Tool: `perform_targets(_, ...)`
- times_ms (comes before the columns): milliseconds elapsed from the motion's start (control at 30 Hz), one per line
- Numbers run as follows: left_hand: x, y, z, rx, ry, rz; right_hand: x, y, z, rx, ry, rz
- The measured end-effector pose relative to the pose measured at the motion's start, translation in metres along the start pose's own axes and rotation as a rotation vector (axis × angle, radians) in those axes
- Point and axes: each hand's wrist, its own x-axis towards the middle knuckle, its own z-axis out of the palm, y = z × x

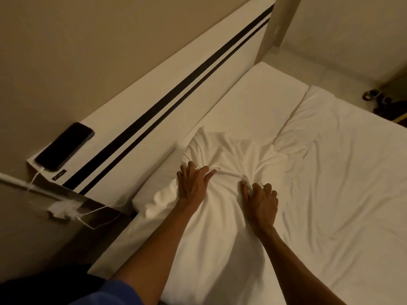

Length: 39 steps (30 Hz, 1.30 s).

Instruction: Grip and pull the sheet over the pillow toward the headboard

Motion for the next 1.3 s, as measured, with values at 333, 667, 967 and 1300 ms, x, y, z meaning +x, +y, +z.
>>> perform_targets(333,0.169,-0.064,0.09,-0.152,-0.031,0.1,0.13,-0.068,0.093,0.024,0.122,0.199)
perform_targets(667,0.19,-0.133,0.213,-0.065,-0.309,0.022,0.14,-0.06,0.238,-0.014,-0.207,0.266)
perform_targets(967,0.134,-0.166,0.26,-0.014,-0.445,0.099,0.112,-0.04,0.295,-0.004,-0.487,0.097)
perform_targets(1300,0.083,-0.166,0.245,0.067,-0.47,0.117,0.054,-0.041,0.297,0.016,-0.513,-0.01)
